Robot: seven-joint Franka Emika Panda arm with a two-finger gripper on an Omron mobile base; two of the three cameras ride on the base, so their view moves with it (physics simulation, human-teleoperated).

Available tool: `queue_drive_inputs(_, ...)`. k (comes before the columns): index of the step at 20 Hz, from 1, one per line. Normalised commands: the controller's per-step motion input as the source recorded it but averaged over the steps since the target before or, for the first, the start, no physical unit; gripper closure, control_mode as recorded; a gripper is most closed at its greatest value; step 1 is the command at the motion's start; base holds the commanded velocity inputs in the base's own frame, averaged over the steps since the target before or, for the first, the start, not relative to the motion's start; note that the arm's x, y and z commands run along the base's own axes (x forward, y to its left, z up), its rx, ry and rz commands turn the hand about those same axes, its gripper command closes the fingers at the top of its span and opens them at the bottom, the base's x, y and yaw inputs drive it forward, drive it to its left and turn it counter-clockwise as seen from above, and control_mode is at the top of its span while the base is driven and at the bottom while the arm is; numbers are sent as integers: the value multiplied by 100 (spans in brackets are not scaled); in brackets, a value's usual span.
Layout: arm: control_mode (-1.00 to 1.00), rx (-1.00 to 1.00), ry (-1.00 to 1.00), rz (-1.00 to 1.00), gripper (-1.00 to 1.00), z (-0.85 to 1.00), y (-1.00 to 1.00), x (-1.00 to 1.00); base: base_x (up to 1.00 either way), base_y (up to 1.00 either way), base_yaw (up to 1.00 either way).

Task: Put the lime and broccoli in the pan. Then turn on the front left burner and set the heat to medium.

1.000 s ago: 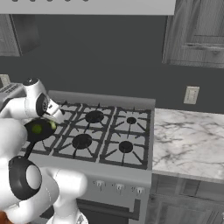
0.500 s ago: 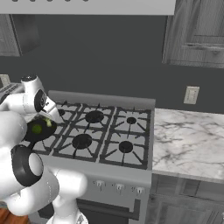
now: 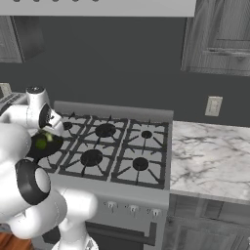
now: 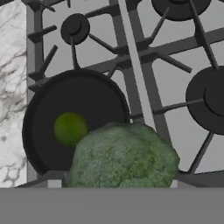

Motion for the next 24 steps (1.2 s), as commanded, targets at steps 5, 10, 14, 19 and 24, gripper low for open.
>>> queue_drive_inputs(5, -100, 0, 0, 27, 100, -1, 35, 0, 0, 0, 0)
queue_drive_inputs(10, -100, -8, 1, 5, 100, -2, 22, 21, 0, 0, 0)
queue_drive_inputs(14, -100, -6, 0, 0, 100, -20, 1, 26, 0, 0, 0)
queue_drive_inputs(19, -100, -2, 0, 0, 100, -27, 0, 28, 0, 0, 0)
queue_drive_inputs(24, -100, 0, 0, 0, 100, -37, 14, 5, 0, 0, 0)
